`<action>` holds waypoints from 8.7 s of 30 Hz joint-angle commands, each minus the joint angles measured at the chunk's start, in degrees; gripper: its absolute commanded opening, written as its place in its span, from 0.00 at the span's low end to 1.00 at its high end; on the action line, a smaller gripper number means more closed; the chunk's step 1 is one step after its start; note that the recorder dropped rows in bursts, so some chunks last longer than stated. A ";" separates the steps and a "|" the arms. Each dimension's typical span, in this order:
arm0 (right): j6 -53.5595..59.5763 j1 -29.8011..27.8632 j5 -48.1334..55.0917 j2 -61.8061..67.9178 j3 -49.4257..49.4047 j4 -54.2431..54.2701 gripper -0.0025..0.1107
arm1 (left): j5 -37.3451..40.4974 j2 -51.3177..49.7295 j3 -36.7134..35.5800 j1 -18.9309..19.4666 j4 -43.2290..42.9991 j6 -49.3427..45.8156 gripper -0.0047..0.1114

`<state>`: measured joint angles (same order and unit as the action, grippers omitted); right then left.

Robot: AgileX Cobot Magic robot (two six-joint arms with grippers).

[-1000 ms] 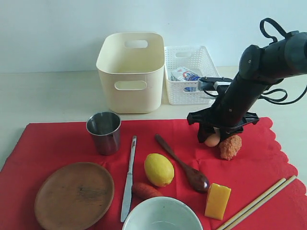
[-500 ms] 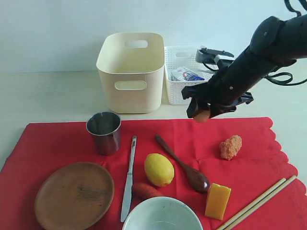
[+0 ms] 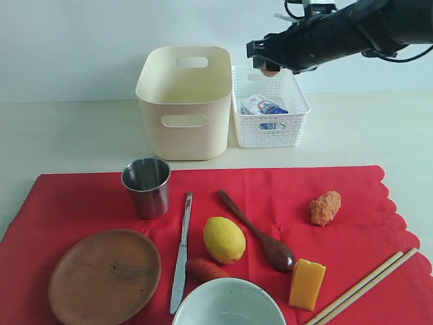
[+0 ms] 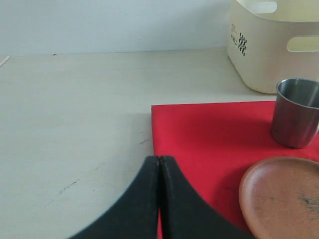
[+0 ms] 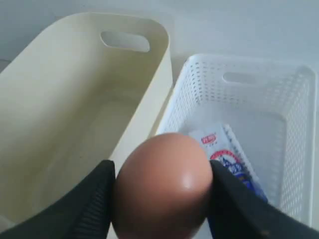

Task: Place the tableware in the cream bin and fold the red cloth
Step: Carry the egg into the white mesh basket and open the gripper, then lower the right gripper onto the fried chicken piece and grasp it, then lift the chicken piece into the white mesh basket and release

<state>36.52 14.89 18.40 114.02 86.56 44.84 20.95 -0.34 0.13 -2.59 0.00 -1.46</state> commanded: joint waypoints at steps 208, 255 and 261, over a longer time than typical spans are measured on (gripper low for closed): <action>-13.81 6.47 24.22 -1.57 -2.16 -52.22 0.02 | -0.47 0.34 -0.13 0.01 0.58 -0.03 0.04; -21.77 -0.17 28.63 24.39 37.18 -43.42 0.56 | -0.47 0.34 -0.13 0.01 0.58 -0.03 0.04; -23.50 -0.17 35.83 20.32 37.18 -43.58 0.63 | -0.47 0.34 -0.13 0.01 0.58 -0.03 0.04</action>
<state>13.98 14.94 50.82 136.66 123.19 1.39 20.95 -0.34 0.13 -2.59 0.00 -1.46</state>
